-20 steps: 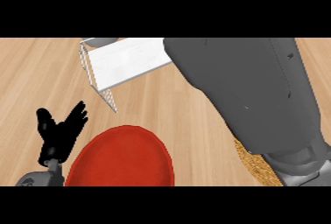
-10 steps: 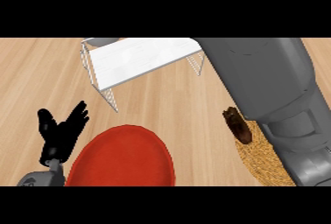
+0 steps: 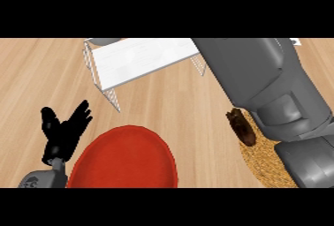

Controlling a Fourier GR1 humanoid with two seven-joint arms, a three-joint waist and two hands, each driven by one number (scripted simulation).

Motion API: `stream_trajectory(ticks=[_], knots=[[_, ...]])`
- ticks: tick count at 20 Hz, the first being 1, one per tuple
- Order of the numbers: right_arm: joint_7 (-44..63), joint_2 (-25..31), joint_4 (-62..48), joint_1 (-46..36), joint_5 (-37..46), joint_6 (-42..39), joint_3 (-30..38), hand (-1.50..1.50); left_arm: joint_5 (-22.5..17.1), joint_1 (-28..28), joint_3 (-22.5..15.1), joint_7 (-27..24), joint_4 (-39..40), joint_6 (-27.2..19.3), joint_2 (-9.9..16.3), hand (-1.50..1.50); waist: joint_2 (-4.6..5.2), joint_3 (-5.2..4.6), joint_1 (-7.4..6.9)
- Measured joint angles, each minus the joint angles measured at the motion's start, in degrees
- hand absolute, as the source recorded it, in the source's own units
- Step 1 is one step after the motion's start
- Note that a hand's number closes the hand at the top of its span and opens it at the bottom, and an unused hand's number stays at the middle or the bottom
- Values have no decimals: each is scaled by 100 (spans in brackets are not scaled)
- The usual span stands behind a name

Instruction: Pick the lemon from the placemat and place it in the tiered shelf

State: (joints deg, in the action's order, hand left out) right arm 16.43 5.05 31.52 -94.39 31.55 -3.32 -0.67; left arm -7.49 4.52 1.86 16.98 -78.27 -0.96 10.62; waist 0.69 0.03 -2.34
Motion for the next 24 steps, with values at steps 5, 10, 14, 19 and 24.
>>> stream_trajectory(ticks=[5,10,14,19,24], knots=[[-463,-148,-603,-67,156,496,66,150,-78,40,88,-49,68,137,69,0,16,-2,-33],[-858,-138,-1048,-256,137,635,241,150,-50,63,67,-32,68,119,21,0,25,0,-62],[-1150,-91,-1307,-291,147,677,325,150,33,19,21,-70,3,46,-38,0,22,1,-62],[-1096,-121,-1539,-498,259,678,307,150,71,16,10,-43,-13,22,-60,0,13,0,-50],[-943,-79,-1568,-503,-185,1057,862,-150,36,42,48,22,5,80,-14,0,19,0,-46]])
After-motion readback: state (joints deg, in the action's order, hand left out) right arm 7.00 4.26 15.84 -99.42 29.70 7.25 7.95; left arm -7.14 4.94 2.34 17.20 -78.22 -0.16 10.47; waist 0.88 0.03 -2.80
